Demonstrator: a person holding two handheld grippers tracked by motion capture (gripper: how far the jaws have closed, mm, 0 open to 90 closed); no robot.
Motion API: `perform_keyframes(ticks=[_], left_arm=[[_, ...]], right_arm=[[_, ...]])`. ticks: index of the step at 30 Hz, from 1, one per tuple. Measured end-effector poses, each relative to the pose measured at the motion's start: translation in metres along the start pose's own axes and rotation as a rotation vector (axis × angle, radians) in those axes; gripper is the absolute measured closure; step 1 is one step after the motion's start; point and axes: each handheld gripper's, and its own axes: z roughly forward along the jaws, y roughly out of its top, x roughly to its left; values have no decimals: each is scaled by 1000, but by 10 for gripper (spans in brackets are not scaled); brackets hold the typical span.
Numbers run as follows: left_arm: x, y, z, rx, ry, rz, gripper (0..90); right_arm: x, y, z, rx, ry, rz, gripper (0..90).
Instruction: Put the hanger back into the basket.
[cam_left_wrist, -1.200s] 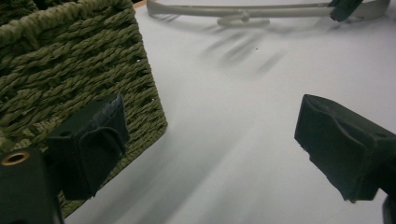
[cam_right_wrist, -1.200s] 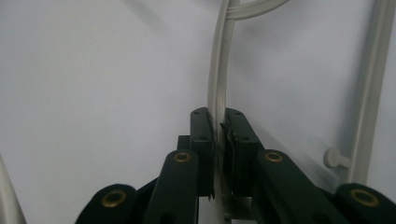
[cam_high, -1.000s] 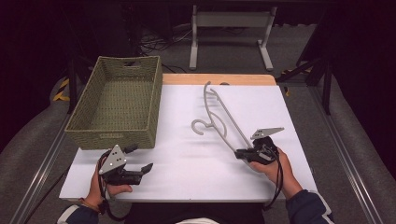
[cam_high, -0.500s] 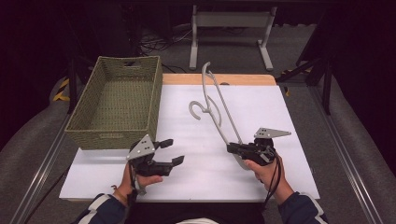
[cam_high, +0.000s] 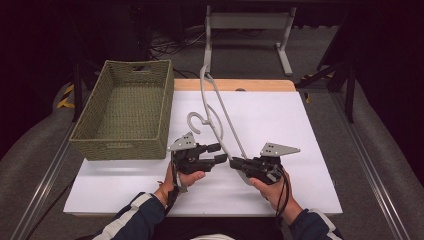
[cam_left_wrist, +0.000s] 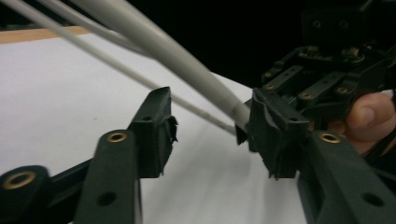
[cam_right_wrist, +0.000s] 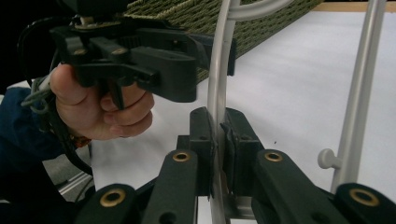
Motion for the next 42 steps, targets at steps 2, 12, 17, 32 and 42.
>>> perform_keyframes(ticks=[2,12,17,32,42], left_arm=[[1,0,-2,-17,-28,-8,573],[4,3,-8,-39,-39,-21,659],[3,4,-8,-47,-47,-41,689],[-3,9,-7,-29,-11,-31,701],[-7,37,-6,74,15,-4,763]], right_arm=[[3,0,3,0,4,-4,833],[8,-1,11,5,-3,-40,825],[14,-1,16,21,-29,-89,815],[33,-6,25,0,-64,-165,826],[33,-7,16,-19,-74,-123,646]])
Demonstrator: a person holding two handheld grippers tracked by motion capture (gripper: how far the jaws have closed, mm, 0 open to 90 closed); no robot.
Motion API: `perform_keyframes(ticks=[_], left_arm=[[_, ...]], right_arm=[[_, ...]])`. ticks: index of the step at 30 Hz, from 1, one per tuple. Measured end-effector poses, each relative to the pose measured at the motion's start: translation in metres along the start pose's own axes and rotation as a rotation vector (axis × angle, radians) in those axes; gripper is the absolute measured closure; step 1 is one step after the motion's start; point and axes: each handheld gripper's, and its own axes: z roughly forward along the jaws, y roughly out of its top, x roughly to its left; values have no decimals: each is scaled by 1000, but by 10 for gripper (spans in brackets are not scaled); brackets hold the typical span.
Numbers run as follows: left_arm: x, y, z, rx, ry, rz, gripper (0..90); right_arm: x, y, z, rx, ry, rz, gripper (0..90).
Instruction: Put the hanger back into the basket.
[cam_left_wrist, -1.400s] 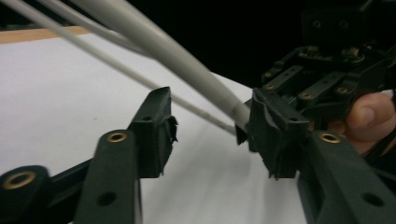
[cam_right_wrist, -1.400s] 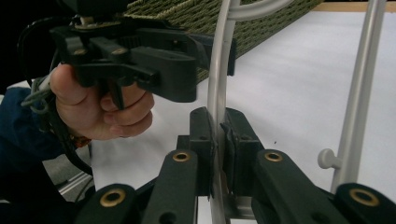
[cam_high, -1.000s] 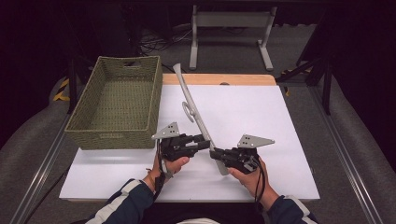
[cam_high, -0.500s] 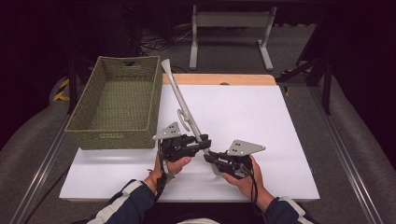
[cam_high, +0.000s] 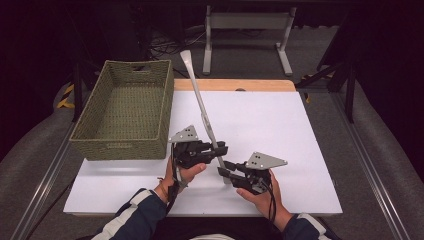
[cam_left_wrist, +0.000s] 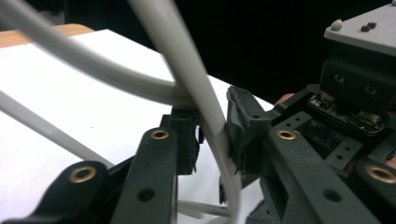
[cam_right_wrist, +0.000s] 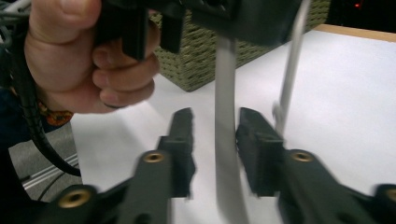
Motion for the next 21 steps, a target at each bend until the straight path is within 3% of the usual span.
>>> perform_keyframes(ticks=[2,3,5,7,8,10,14,21], left_arm=[[2,7,-2,10,12,-10,805],[0,12,-3,35,55,37,810],[1,19,-3,59,39,30,811],[2,23,-3,78,53,25,809],[3,28,-3,103,84,40,811],[2,32,-4,117,105,61,811],[3,45,-8,135,131,72,811],[5,74,-22,135,197,128,811]], right_arm=[[-3,-1,-5,-13,-4,11,637],[-4,-2,-8,-16,-9,12,617],[-8,-3,-15,-18,-13,29,603],[-12,-4,-22,-21,-38,22,582],[-14,-5,-25,-17,-49,21,577],[-15,-5,-28,-21,-55,21,572],[-26,-9,-42,-13,-137,-38,536],[-42,-14,-62,-6,-214,-85,471]])
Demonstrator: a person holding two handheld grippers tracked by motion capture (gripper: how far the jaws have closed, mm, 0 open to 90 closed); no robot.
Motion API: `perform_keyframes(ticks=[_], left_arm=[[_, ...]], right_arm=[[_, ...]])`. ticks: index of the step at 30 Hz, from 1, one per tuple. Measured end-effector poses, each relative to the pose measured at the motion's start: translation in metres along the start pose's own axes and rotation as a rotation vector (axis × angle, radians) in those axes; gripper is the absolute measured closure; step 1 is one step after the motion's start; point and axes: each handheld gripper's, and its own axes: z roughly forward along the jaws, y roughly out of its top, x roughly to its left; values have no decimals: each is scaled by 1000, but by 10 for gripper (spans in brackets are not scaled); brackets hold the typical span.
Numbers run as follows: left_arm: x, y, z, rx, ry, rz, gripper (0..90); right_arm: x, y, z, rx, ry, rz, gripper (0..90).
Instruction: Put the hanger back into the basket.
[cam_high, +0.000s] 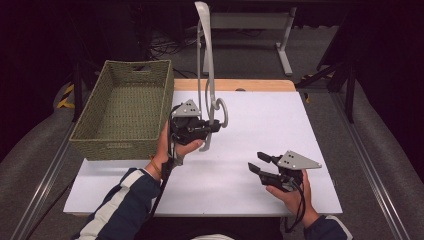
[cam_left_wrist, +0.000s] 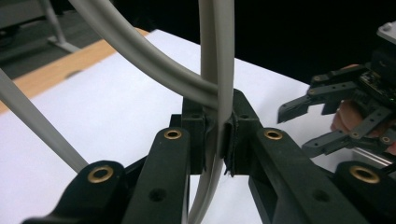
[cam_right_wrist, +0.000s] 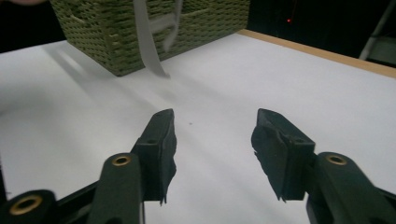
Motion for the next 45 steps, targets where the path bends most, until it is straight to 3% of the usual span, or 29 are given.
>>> perform_keyframes(ticks=[3,10,13,16,26,30,33,34,39,41,45], left_arm=[[3,18,-16,-6,30,14,812],[8,41,-42,-2,82,21,811],[15,43,-52,2,123,27,812],[21,44,-62,-11,131,9,812],[38,51,-101,-45,217,-3,811],[53,45,-111,-15,282,-10,812],[67,36,-112,40,328,-9,812],[67,36,-112,40,328,-9,812],[96,10,-112,103,391,-70,812],[99,6,-111,106,395,-81,812],[114,-13,-108,175,430,-103,812]], right_arm=[[-6,-3,-4,4,-12,7,453],[-10,-5,-4,11,-13,32,415],[-9,-6,-2,24,-8,23,408],[-9,-6,-1,30,-10,29,399],[-10,-7,0,37,-22,39,365],[-10,-6,0,36,-31,40,351],[-10,-6,0,31,-37,32,341],[-10,-6,0,31,-37,32,341],[-8,-5,1,34,-46,3,322],[-8,-5,1,36,-45,3,321],[-8,-6,2,44,-47,3,315]])
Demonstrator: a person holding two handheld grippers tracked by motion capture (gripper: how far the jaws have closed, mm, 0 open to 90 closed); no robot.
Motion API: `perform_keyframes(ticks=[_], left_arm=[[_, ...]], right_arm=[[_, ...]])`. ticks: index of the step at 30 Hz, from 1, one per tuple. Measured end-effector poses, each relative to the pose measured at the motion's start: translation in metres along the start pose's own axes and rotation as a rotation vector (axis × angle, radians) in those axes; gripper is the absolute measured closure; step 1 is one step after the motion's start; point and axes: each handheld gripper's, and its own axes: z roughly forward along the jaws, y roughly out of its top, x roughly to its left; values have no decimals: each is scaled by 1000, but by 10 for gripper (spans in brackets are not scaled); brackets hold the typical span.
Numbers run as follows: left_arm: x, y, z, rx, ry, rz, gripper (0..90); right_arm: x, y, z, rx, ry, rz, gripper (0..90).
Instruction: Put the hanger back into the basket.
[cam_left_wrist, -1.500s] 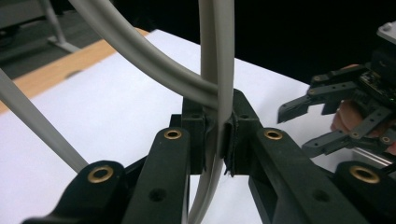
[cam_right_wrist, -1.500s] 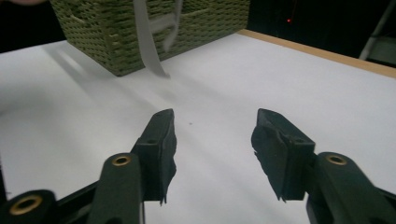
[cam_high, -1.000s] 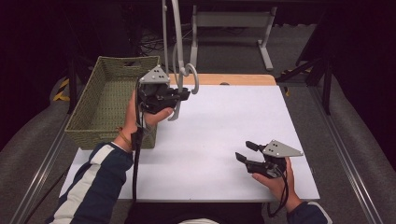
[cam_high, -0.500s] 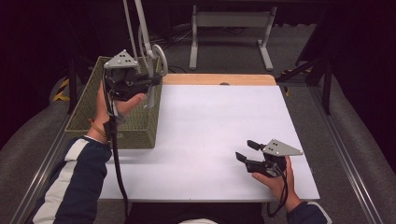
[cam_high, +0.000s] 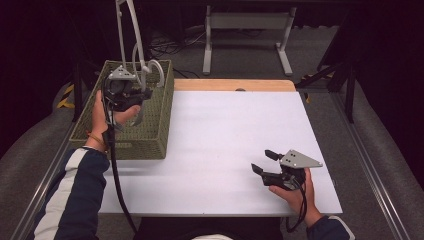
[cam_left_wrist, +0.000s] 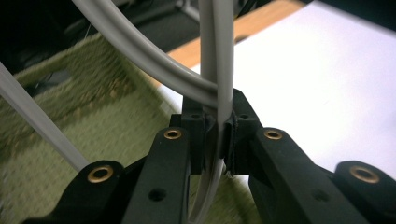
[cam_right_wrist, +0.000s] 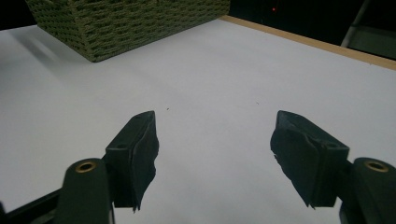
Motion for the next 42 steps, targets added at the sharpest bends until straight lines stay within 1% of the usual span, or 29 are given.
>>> perform_keyframes(ticks=[2,3,5,6,7,8,10,12,14,18,19,20,21,22,23,24,26,28,29,30,31,32,34,36,37,39,40,41,42], left_arm=[[6,-7,3,17,27,-6,812],[11,-11,4,35,21,-9,812],[18,-20,6,63,23,-19,812],[21,-23,8,83,26,-14,812],[22,-27,10,99,31,-16,812],[25,-31,12,120,20,-15,812],[28,-37,16,148,14,-11,811],[30,-46,20,163,16,-17,812],[31,-49,22,172,14,-21,811],[34,-61,27,205,12,-7,811],[34,-63,28,213,13,-10,811],[35,-66,28,218,20,-11,811],[37,-67,27,219,13,-19,811],[38,-67,26,215,14,-14,810],[38,-67,25,223,28,-5,811],[38,-68,25,229,37,-9,811],[40,-70,23,237,42,-13,811],[43,-73,24,264,64,-10,804],[43,-74,24,276,58,-3,791],[42,-74,25,294,66,2,791],[41,-75,26,305,92,11,793],[41,-76,27,319,104,1,795],[42,-77,27,320,128,-20,789],[42,-78,24,297,123,-16,763],[41,-79,23,280,131,-17,723],[40,-79,22,271,122,-18,699],[37,-81,22,259,124,0,662],[35,-82,21,252,128,1,652],[34,-82,21,241,108,14,654]], right_arm=[[0,0,1,1,3,2,311],[0,0,1,5,2,1,309],[0,-1,1,8,1,-1,307],[1,-1,2,9,2,2,306],[0,-1,2,12,0,2,304],[0,-1,3,12,-2,7,304],[1,-1,3,17,-1,8,302],[1,-1,4,17,0,6,301],[2,-1,4,17,1,7,300],[2,-2,5,22,1,6,299],[2,-2,5,26,1,6,299],[2,-2,6,29,2,5,299],[2,-2,6,29,2,5,299],[2,-2,6,30,3,5,298],[2,-2,6,31,5,5,297],[3,-2,7,32,5,5,297],[3,-3,7,34,6,5,296],[3,-3,7,38,7,1,295],[3,-3,7,38,8,2,295],[3,-3,8,39,8,4,293],[3,-3,8,41,10,6,293],[3,-3,8,42,11,7,293],[3,-3,8,44,11,5,291],[3,-3,8,45,11,3,290],[3,-3,8,44,11,3,290],[3,-2,8,45,9,1,290],[3,-2,8,44,8,0,289],[3,-2,7,45,7,1,289],[3,-2,7,44,5,1,289]])
